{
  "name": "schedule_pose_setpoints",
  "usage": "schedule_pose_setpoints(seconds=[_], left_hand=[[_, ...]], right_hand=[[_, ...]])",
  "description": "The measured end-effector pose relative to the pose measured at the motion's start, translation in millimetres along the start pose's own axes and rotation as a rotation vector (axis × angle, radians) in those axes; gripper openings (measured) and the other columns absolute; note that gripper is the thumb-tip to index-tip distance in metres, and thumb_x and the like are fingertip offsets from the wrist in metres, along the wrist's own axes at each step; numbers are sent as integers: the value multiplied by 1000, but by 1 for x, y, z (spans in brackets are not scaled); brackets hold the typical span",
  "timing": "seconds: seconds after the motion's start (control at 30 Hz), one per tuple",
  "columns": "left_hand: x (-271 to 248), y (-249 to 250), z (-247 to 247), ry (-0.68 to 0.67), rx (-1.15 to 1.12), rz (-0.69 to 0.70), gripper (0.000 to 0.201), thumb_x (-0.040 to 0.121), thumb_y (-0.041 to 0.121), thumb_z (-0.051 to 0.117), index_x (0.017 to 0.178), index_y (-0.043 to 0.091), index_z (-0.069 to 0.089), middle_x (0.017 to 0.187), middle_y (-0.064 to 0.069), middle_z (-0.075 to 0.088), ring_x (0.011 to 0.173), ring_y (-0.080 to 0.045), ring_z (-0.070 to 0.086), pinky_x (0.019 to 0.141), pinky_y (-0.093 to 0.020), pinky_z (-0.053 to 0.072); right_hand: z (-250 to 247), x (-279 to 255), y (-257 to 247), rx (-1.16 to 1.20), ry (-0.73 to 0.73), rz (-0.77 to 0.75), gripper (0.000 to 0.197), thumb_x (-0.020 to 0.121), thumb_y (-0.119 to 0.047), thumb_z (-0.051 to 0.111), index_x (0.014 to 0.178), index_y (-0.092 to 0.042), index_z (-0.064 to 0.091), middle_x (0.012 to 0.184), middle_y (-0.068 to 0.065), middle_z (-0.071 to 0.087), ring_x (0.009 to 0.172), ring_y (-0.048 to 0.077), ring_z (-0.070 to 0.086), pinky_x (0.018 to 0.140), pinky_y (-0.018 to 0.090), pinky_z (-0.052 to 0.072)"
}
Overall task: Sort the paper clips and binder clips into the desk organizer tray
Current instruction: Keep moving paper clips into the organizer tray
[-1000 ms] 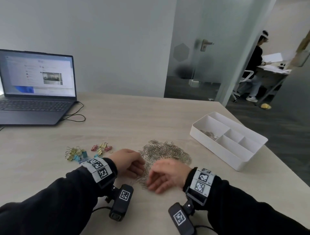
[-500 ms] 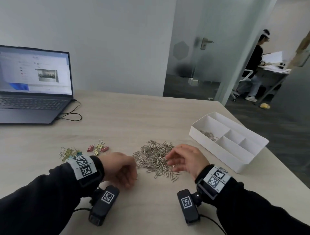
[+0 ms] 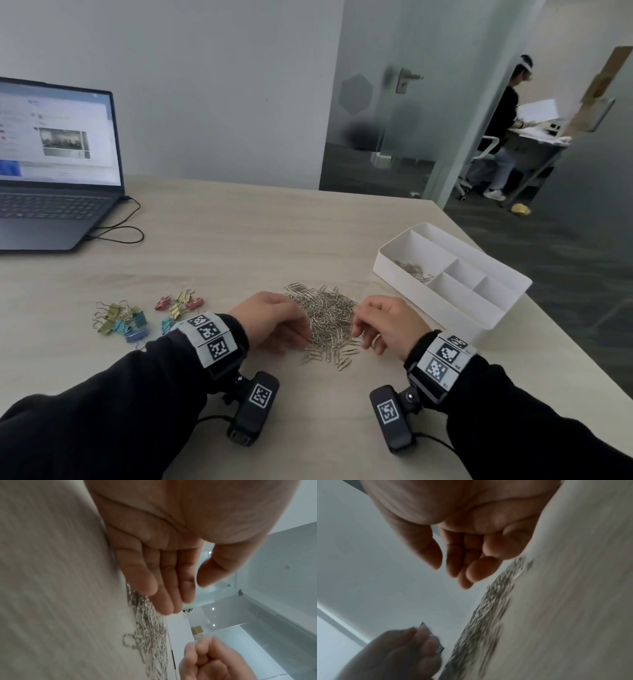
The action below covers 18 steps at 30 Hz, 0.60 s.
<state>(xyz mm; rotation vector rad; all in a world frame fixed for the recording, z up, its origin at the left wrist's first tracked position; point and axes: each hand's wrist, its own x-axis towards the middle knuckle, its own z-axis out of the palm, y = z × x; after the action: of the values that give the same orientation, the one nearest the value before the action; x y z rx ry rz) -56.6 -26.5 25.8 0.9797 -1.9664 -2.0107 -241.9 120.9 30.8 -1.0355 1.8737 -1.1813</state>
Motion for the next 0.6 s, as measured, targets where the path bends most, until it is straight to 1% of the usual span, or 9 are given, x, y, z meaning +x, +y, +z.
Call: schedule_pose_setpoints(seconds=[0.07,0.1,0.13,0.2,0.27,0.33,0.4,0.47,0.6], left_hand=[[-3,-1,-7,120,49,105,25,92,13,56,72,11,71,76,-11,73,60,-19,65,49,-23,43],[-4,-1,-13,188,132,139,22,91,17,59,72,15,71,74,-8,73,59,-17,61,50,-23,41],[-4,0,-19,261,257,165,18,89,23,62,75,19,72,72,-3,72,59,-16,60,52,-23,41],[-5,5,-33,346,554,155,12,83,40,67,87,30,70,80,9,68,67,-12,62,60,-23,44],[-2,9,-44,303,814,55,49,72,64,67,110,35,60,99,11,62,85,-11,63,73,-27,48],[2,10,-48,246,984,-78,90,54,80,63,132,36,49,115,6,56,101,-16,61,88,-33,51],[4,8,-44,189,1084,-140,111,43,83,63,142,39,38,130,3,49,114,-20,57,98,-39,49],[5,10,-32,136,1123,-134,117,39,80,66,144,42,32,135,3,44,117,-21,56,99,-40,49],[11,17,-4,100,1164,-69,99,51,63,70,141,49,32,134,3,43,112,-22,59,94,-37,52]], right_hand=[[-10,0,1,-163,99,18,20,89,-29,66,80,-12,64,73,6,68,47,14,55,44,28,42],[-16,1,2,-236,117,50,20,85,-35,71,88,-16,65,80,2,68,48,12,56,45,27,44],[-21,2,3,-297,108,93,30,80,-41,75,98,-20,65,93,-1,66,53,13,60,45,27,47],[-26,4,2,-431,35,185,70,64,-56,81,123,-29,55,117,-1,57,66,22,68,48,34,56],[-26,7,1,-562,-38,236,103,49,-68,82,139,-38,41,131,4,48,66,27,69,56,42,60],[-21,9,-2,-638,-106,224,117,46,-68,83,147,-41,30,141,-1,32,61,24,65,56,39,60],[-11,10,-7,-676,-164,200,121,49,-64,85,151,-40,24,145,-9,24,65,23,66,59,40,60],[-2,14,-10,-700,-205,183,120,53,-57,87,153,-39,22,146,-10,23,75,24,69,60,40,61],[11,25,-15,-761,-208,132,105,56,-48,85,146,-46,31,136,-6,31,79,23,68,57,31,60]])
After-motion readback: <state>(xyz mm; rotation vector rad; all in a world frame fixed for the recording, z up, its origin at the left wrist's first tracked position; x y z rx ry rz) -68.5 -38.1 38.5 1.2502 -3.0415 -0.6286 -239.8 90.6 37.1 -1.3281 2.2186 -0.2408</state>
